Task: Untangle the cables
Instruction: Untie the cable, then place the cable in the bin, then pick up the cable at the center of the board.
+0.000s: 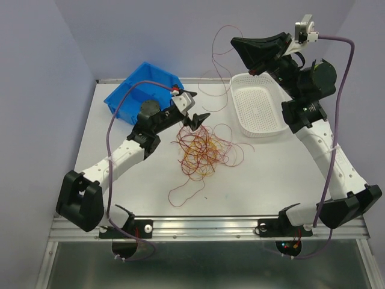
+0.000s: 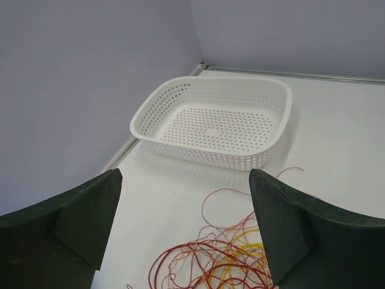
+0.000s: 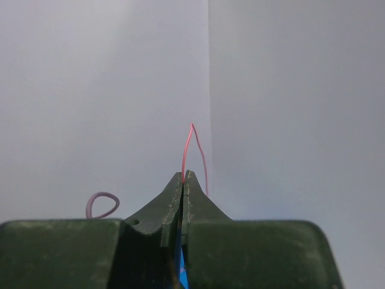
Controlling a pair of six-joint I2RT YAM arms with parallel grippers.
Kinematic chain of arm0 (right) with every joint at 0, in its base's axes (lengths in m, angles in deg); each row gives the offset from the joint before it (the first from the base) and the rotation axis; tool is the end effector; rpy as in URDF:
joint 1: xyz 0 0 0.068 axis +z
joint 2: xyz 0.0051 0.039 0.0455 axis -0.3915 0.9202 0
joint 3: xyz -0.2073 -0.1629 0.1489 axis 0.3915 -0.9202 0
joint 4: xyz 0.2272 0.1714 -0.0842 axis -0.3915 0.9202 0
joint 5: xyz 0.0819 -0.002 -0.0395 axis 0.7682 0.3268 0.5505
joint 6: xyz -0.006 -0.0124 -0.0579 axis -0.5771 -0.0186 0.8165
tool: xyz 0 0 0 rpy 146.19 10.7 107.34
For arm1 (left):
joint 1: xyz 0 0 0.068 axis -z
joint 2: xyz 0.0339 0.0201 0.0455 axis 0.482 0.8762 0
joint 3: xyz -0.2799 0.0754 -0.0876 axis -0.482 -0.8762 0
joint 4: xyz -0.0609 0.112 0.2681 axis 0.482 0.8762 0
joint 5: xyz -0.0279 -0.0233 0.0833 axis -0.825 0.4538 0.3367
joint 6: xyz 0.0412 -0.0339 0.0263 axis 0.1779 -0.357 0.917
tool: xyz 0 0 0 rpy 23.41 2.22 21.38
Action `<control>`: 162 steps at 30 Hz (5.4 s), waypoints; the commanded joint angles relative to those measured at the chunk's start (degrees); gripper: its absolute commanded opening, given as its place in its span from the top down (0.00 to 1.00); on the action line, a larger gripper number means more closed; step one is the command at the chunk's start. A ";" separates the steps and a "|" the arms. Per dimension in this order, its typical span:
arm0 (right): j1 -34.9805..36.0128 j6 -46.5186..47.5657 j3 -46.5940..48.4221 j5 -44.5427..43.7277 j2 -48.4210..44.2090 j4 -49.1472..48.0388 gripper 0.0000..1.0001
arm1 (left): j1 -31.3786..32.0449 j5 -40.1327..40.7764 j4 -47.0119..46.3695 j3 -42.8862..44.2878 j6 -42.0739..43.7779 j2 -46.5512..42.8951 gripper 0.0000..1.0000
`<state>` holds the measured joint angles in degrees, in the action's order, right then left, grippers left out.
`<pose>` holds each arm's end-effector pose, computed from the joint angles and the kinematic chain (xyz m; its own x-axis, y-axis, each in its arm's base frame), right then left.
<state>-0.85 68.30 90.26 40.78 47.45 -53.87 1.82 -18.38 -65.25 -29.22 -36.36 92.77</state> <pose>0.2728 0.1340 0.5999 0.3229 0.4637 -0.8251 -0.8381 0.5450 -0.0217 0.2796 -0.1920 0.3741 0.4298 0.0130 -0.9028 0.7846 0.4894 0.3806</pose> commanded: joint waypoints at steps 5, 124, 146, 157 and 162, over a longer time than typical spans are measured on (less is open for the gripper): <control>0.22 -2.16 2.33 0.54 0.01 -1.20 0.99 | -2.06 -2.34 -11.19 6.10 -7.57 2.40 0.01; 5.67 -1.28 -47.08 -22.58 -12.49 -3.24 0.05 | -40.83 5.13 62.82 52.15 21.69 42.91 0.59; 6.46 4.86 -31.27 -20.64 14.32 18.30 0.24 | -24.06 5.93 53.87 34.85 24.95 17.08 0.30; 6.63 1.18 -31.08 -22.76 18.01 24.72 0.29 | -15.09 1.28 43.06 22.99 20.47 10.13 0.27; 6.63 -0.14 -28.45 -20.57 21.97 24.64 0.30 | -13.67 -1.53 37.08 17.18 19.06 7.93 0.29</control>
<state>5.20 69.85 58.69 18.93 66.61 -29.39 -12.89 -15.93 -20.36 -9.20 -15.27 105.47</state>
